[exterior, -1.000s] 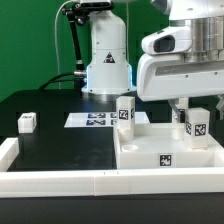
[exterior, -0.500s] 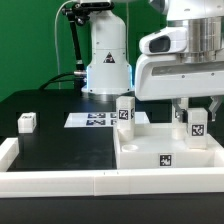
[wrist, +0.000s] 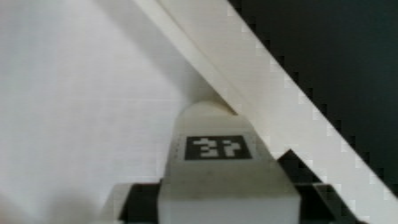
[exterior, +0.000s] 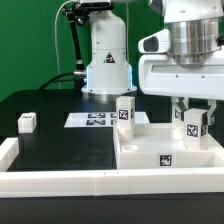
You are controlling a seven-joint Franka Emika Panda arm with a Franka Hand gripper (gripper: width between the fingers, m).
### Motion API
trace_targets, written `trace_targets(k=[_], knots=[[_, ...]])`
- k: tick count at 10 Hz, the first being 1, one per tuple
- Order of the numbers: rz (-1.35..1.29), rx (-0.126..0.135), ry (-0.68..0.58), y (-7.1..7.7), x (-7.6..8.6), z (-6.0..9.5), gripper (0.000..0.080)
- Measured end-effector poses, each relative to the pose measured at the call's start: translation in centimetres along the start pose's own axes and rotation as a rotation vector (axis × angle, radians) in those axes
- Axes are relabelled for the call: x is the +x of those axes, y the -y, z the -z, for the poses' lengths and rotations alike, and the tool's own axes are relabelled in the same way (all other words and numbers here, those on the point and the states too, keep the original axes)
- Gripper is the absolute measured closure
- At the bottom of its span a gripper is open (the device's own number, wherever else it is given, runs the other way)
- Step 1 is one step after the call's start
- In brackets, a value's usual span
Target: Assemble square table
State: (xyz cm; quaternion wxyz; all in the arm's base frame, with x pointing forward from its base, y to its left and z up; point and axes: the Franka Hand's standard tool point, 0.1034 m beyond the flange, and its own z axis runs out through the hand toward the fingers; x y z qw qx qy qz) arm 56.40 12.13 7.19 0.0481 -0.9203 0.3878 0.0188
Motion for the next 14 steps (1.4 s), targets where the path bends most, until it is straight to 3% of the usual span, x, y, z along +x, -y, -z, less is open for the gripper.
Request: trace_targets(k=[5, 9, 10, 11, 12, 14], knots=[[-0.504, 0.004, 0.014, 0.33, -0.34, 0.01, 0.0506], [-0.523, 0.009, 0.019, 0.35, -0.32, 0.0, 0.0506], [-0.474, 0.004, 0.023, 0.36, -0.34, 0.06, 0.0255], [-0.416, 0.0, 0.024, 0.45, -0.4, 0.13, 0.0255], [-0.27, 0.002, 0.023, 0.49, -0.45, 0.13, 0.0169], [-0.092, 0.003, 0.023, 0.64, -0.65, 0.11, 0.0153]])
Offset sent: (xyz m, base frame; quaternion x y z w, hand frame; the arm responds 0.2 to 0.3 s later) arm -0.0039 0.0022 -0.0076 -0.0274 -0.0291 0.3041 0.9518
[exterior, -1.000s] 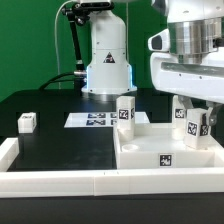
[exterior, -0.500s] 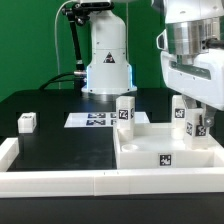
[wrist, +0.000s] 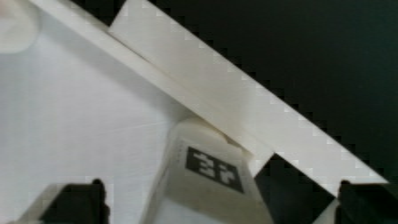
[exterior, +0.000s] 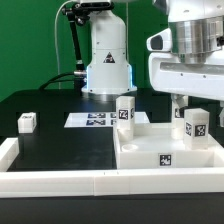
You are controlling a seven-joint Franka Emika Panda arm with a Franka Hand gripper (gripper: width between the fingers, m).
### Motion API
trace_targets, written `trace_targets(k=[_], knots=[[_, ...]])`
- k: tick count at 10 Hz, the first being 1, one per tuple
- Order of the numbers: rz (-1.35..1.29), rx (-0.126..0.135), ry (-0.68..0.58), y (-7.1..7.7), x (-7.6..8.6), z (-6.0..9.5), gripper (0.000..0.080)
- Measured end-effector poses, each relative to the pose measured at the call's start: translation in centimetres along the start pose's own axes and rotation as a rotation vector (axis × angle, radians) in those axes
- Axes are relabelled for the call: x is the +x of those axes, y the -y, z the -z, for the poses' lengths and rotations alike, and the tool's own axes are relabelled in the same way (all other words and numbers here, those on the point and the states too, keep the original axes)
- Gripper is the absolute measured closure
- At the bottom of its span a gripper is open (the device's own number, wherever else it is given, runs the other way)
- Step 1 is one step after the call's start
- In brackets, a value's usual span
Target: Assemble square table
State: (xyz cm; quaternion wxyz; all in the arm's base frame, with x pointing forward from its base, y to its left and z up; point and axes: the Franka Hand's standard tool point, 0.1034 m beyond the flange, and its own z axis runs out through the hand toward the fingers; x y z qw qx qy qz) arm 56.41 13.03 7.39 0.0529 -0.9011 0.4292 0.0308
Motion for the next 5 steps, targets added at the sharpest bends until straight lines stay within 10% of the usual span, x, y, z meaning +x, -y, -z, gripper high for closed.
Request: trace_targets(k=[5], knots=[[0.462, -0.003, -0.011, -0.02, 0.61, 0.24, 0.015]])
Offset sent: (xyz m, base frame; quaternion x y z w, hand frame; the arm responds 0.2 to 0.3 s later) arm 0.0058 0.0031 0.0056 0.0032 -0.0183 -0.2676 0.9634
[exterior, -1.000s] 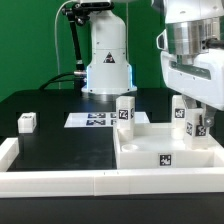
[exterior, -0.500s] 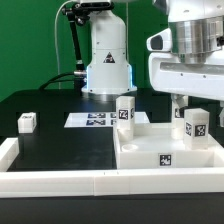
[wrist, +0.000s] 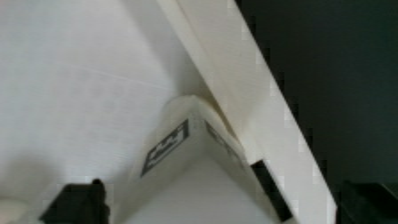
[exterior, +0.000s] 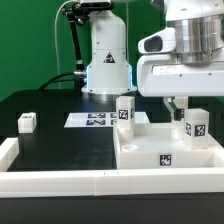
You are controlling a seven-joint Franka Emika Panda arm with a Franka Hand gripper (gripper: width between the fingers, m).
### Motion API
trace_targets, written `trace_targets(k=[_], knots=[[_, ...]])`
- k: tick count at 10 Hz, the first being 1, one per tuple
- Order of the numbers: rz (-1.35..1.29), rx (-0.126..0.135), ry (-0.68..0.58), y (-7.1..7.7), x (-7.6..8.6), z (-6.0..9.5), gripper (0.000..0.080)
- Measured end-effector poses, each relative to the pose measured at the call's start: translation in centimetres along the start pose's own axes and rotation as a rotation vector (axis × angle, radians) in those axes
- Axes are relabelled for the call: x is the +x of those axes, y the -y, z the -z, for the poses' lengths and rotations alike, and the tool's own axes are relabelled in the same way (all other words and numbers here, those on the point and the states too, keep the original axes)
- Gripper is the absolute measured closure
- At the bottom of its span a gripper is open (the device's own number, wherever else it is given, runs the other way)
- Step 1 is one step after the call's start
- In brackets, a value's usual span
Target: Assemble square table
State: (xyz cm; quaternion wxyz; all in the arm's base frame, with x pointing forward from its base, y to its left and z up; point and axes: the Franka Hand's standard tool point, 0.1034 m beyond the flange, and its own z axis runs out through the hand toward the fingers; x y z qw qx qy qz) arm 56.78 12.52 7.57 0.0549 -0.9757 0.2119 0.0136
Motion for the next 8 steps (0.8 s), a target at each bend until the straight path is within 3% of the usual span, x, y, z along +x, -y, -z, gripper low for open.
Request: trace_targets(k=[4, 7, 8], knots=[[0.321, -0.026, -0.001, 0.11, -0.37, -0.19, 0.015], [0.487, -0.028, 0.0, -0.22, -0.21, -0.18, 0.015], [0.487, -0.028, 0.0, -0.24, -0.21, -0.19, 0.0241]])
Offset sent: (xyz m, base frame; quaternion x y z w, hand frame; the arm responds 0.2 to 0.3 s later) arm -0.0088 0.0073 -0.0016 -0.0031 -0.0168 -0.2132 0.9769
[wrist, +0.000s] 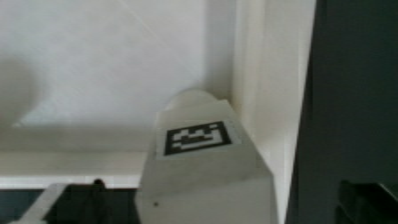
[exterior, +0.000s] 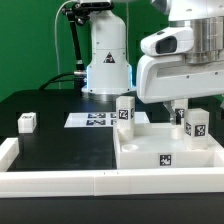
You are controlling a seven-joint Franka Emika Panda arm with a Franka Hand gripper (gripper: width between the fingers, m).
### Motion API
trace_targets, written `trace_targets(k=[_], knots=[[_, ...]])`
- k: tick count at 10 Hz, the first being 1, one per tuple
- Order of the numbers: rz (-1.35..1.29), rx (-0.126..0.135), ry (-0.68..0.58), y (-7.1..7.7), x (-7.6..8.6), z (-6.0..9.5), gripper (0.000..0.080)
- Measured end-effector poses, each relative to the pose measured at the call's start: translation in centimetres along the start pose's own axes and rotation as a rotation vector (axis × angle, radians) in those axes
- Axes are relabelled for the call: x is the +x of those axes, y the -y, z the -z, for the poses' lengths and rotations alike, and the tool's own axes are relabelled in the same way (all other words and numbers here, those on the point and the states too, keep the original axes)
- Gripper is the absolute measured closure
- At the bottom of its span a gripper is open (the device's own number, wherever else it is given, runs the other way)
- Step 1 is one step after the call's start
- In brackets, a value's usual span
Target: Assemble square table
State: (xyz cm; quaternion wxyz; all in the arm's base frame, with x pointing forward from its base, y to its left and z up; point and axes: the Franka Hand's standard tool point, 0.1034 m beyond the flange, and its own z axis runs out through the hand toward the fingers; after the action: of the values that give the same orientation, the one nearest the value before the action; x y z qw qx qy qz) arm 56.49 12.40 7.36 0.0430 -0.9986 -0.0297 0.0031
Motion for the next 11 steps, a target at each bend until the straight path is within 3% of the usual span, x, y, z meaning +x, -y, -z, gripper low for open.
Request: trace_targets(k=[1, 2, 3, 6, 11], knots=[[-0.003, 0.0, 0.0, -0.01, 0.0, 0.0, 0.0241], [-0.003, 0.0, 0.0, -0.03, 0.0, -0.01, 0.0436], [-0.012, -0.004, 0.001, -0.43, 0.0, -0.03, 0.0507], [-0.055, -0.003, 0.001, -0.47, 0.0, -0.04, 0.0507], [-0.703, 0.014, 0.002, -0.45, -0.06, -0.09, 0.0507]])
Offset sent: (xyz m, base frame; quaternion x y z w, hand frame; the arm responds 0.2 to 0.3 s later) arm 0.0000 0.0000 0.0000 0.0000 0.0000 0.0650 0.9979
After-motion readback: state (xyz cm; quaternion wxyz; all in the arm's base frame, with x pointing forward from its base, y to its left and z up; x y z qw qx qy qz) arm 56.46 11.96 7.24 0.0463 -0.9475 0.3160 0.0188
